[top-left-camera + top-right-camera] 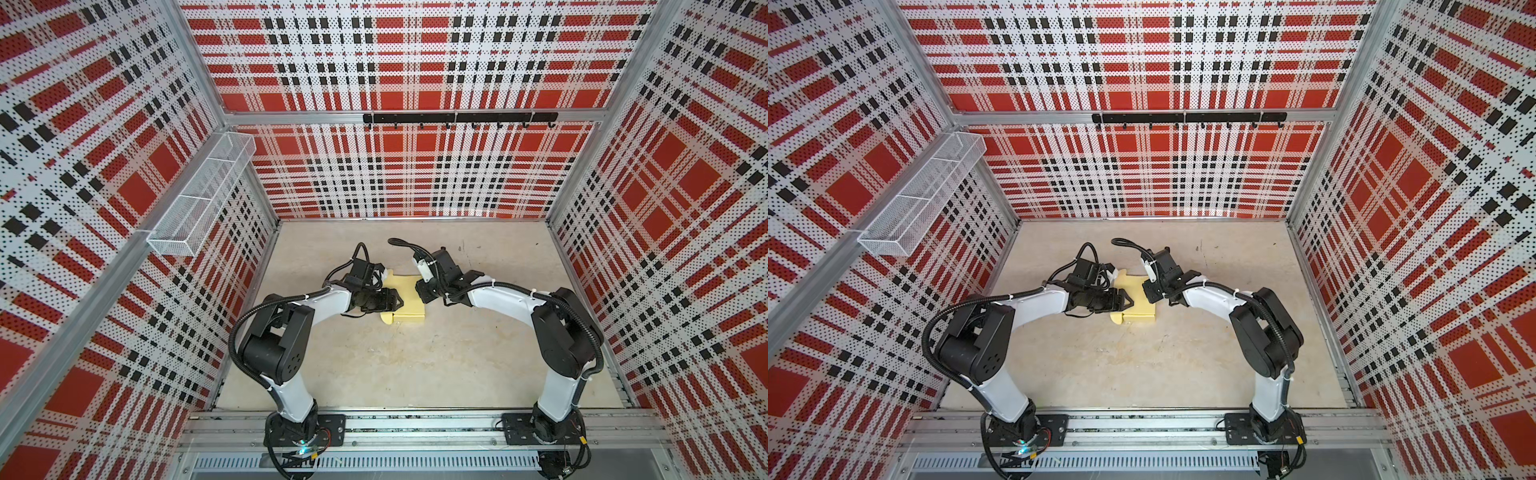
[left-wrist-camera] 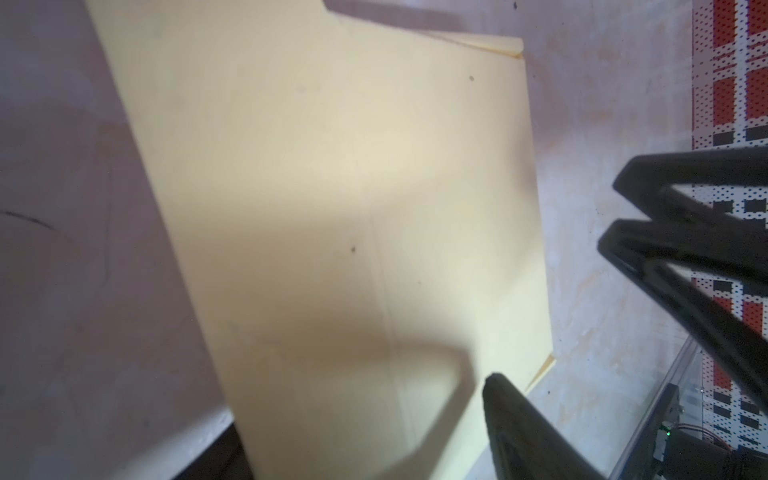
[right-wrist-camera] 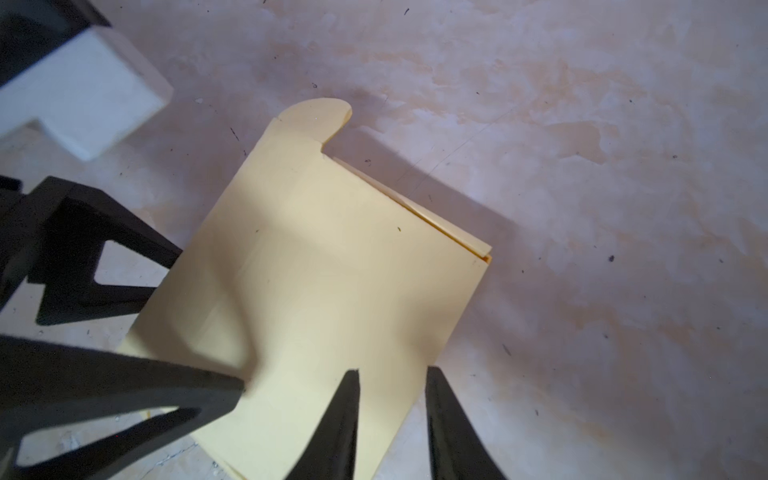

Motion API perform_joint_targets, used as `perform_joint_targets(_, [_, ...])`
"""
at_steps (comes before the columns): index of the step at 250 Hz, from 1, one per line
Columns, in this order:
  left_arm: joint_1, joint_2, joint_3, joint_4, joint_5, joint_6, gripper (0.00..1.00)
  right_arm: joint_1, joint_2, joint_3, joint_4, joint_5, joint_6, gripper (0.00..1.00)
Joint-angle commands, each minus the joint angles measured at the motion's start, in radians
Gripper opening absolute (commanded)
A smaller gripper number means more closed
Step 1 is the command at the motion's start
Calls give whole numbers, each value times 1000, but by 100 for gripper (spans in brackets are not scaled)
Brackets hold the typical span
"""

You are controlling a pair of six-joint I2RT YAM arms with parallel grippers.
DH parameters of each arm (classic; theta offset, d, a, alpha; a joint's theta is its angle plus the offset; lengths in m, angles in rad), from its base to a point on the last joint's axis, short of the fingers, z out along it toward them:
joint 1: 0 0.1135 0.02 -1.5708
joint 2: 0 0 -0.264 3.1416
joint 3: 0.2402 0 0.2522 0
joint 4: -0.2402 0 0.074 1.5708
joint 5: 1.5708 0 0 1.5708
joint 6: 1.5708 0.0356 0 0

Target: Fold the paper box

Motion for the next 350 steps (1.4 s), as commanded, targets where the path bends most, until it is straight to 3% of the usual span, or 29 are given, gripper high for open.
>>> perform_joint_targets(1, [17,-63,-29,22,-7,-33,76,-14,50,80,-18,-14,35,30])
perform_joint_targets(48, [109,-137,-71,47,-49,-23,76,-8,112,164,-13,-64,36,30])
perform_joint_targets(123, [205,-120,-40,33,-48,23,79,42,237,296,-101,-47,-32,29])
perform_joint_targets(190, [188,-66,-9,7,23,17,85,54,292,292,-84,-150,-121,30])
perform_joint_targets(271, [173,-5,10,3,87,-79,79,73,271,212,-177,-253,-268,26])
perform_joint_targets(304, [149,-15,2,17,59,-35,80,83,205,121,-150,-299,-322,26])
perform_joint_targets(350, [124,-60,84,-71,-38,156,80,83,109,78,-169,-268,-329,28])
